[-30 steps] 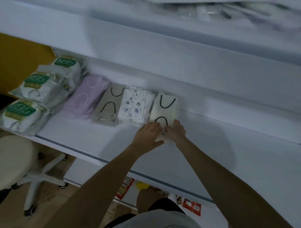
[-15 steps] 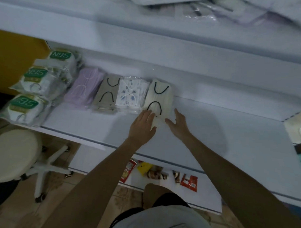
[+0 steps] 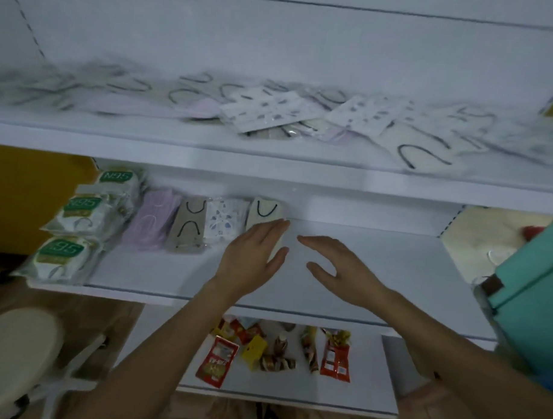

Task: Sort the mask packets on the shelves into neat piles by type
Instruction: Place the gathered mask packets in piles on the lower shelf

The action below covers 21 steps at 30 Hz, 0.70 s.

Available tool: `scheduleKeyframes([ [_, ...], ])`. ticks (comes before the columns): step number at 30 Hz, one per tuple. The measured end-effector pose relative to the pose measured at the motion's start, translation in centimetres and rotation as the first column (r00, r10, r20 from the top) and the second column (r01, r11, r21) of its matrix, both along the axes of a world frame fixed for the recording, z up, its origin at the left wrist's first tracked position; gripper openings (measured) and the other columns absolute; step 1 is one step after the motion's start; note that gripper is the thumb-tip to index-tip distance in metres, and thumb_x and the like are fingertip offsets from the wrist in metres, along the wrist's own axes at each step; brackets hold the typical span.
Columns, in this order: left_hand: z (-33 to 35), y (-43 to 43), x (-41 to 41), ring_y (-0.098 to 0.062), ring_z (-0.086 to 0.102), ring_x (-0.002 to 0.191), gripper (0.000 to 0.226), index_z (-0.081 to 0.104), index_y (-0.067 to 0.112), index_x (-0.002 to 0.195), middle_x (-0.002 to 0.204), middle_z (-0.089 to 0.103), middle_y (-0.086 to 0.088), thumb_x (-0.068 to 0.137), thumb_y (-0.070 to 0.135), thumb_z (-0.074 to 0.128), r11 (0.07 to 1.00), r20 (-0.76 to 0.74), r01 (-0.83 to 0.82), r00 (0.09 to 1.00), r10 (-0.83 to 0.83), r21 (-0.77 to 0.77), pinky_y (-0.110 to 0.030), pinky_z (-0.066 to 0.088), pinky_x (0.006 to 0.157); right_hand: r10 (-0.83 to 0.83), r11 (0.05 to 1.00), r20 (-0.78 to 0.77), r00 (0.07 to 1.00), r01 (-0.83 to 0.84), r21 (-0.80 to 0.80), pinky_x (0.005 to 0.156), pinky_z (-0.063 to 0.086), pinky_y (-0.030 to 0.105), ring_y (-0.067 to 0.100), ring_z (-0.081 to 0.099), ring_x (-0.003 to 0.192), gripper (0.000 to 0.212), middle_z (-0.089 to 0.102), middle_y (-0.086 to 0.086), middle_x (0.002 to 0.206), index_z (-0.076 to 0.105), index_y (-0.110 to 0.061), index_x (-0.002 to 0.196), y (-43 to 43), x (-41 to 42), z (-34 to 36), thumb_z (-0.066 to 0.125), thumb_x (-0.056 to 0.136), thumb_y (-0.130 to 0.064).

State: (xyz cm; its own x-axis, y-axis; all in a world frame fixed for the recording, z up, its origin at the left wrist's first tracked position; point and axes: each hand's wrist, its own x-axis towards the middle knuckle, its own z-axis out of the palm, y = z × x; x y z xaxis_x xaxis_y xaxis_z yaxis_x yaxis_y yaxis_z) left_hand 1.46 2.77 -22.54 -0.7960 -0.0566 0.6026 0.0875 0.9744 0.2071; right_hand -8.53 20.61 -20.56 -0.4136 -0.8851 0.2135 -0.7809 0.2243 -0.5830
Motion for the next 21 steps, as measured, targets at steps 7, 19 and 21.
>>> scheduleKeyframes([
  [7, 10.5, 3.7, 0.1, -0.016, 0.056, 0.103, 0.037, 0.058, 0.006, 0.123, 0.116, 0.064, -0.007, 0.094, 0.025, 0.044, 0.963, -0.279, 0.207, 0.927, -0.250, -0.174, -0.021, 0.045, 0.081, -0.190, 0.898, -0.116, 0.975, 0.125, -0.421, 0.080, 0.042, 0.006, -0.008, 0.056, 0.090, 0.028, 0.057, -0.021, 0.104, 0.053, -0.030, 0.117, 4.3, 0.0, 13.6, 0.052, 0.091, -0.020],
  [19, 20.6, 1.1, -17.4, -0.026, 0.046, 0.122, 0.042, 0.040, 0.016, 0.138, 0.135, 0.045, -0.013, 0.097, 0.024, 0.046, 1.000, 0.259, -0.013, 0.966, 0.007, 0.022, -0.032, 0.036, 0.098, -0.641, 0.768, 0.003, 0.768, 0.641, -0.016, 0.087, 0.038, 0.028, 0.026, 0.053, 0.113, 0.045, 0.053, 0.013, 0.129, 0.047, -0.017, 0.132, 6.6, -18.8, 20.6, 0.060, 0.089, -0.025],
  [21, 20.6, 1.1, -20.0, -0.027, 0.046, 0.122, 0.047, 0.038, 0.016, 0.138, 0.136, 0.046, -0.014, 0.095, 0.035, 0.047, 0.992, 0.388, -0.118, 0.914, 0.122, -0.035, -0.033, 0.036, 0.095, -0.631, 0.769, -0.047, 0.774, 0.632, 0.097, 0.094, 0.036, 0.028, 0.026, 0.050, 0.119, 0.052, 0.050, 0.014, 0.134, 0.044, -0.016, 0.135, 6.7, -20.5, 20.7, 0.061, 0.089, -0.032],
])
